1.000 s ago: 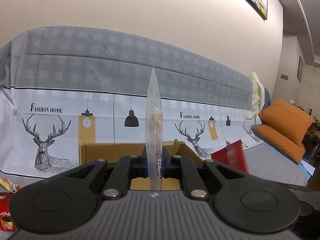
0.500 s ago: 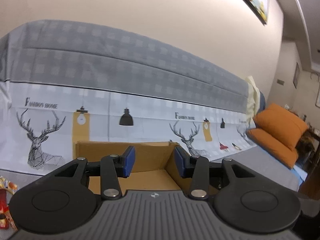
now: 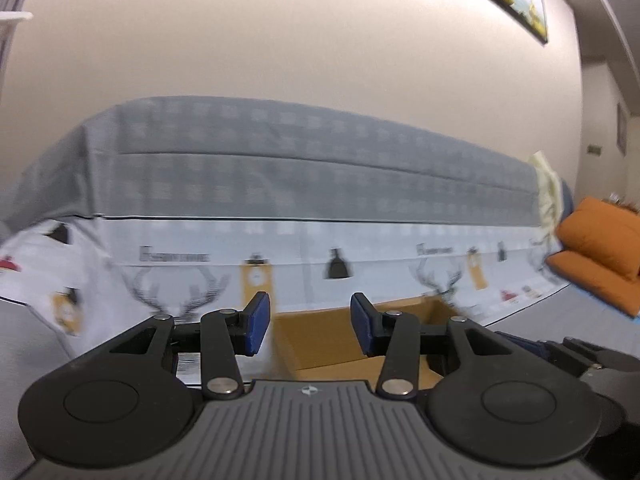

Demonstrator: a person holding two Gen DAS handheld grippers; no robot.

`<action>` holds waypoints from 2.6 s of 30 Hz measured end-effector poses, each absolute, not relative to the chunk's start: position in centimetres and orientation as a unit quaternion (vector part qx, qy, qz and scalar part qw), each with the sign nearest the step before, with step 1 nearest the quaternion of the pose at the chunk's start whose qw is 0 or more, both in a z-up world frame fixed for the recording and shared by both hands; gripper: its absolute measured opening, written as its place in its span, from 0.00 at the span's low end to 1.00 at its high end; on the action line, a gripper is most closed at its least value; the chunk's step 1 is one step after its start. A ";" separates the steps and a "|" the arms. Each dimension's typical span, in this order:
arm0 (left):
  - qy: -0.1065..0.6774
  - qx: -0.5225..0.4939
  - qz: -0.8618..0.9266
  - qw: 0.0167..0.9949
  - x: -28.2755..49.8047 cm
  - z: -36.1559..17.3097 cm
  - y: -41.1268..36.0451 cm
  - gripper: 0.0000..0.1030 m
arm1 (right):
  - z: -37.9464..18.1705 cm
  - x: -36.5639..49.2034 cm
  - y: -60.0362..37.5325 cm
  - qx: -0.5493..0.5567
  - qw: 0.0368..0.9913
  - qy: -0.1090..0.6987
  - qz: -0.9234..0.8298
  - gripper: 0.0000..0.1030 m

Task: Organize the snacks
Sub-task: 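Move both tools back to the pile and grasp the Nescafe stick with the right tool, then grasp the red coffee pouch with the left tool while the right tool lifts the Nescafe stick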

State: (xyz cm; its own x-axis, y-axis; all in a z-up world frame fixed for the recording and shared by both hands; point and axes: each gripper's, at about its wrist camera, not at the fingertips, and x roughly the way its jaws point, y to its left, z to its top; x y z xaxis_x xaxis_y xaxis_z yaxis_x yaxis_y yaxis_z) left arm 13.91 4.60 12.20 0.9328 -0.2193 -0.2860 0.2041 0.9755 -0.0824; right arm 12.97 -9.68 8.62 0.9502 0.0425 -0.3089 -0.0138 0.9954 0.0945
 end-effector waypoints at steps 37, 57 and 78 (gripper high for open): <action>0.359 -0.089 0.046 0.928 18.8 7.0 18.7 0.22 | -4.9 21.0 10.3 -0.104 0.872 0.436 0.196 0.86; 0.355 -0.109 0.056 0.927 18.8 7.4 19.5 0.23 | -3.3 19.8 8.7 -0.022 0.845 0.467 0.261 0.72; 0.429 -0.154 0.074 0.887 21.8 1.2 20.2 0.23 | -3.1 17.7 8.0 -0.031 0.843 0.474 0.252 0.08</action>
